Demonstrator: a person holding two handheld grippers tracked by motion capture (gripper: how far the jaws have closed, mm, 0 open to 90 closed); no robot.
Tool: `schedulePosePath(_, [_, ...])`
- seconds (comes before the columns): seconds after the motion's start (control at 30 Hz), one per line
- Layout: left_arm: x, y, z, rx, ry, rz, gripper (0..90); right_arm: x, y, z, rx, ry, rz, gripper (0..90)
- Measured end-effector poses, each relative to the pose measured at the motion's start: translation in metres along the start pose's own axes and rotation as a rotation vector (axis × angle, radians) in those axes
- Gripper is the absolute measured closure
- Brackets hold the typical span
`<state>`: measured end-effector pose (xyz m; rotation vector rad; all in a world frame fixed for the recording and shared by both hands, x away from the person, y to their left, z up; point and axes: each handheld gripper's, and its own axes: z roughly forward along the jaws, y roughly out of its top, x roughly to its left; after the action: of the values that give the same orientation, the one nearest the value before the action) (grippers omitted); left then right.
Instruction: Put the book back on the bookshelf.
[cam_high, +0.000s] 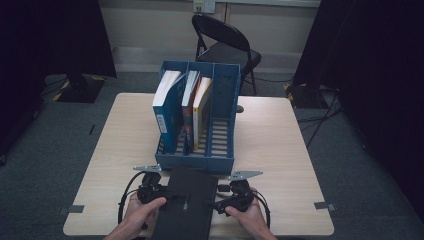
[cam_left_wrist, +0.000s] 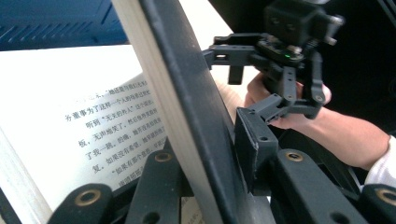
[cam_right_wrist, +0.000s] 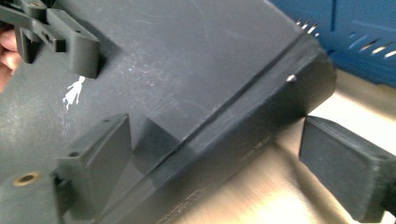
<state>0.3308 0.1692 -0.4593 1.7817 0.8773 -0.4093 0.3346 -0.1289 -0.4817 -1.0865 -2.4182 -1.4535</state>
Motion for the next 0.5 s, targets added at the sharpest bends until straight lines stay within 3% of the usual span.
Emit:
schedulePosePath(0.13, [-0.004,0.001,-0.002,0.000,-0.005,0.026,71.8,-0.006,0.001,0.002,-0.001,0.057,0.044,7.4])
schedulePosePath(0.27, [-0.012,0.003,-0.003,0.009,-0.007,0.078,72.8,-0.010,0.004,0.005,-0.005,0.143,0.083,7.5])
schedulePosePath(0.37, [-0.017,0.004,-0.006,0.002,-0.022,0.116,73.8,-0.006,0.008,0.000,-0.012,0.141,0.057,11.2])
schedulePosePath(0.5, [-0.026,0.006,-0.014,-0.023,-0.022,0.184,74.6,0.002,0.017,-0.016,-0.082,0.125,0.021,21.1])
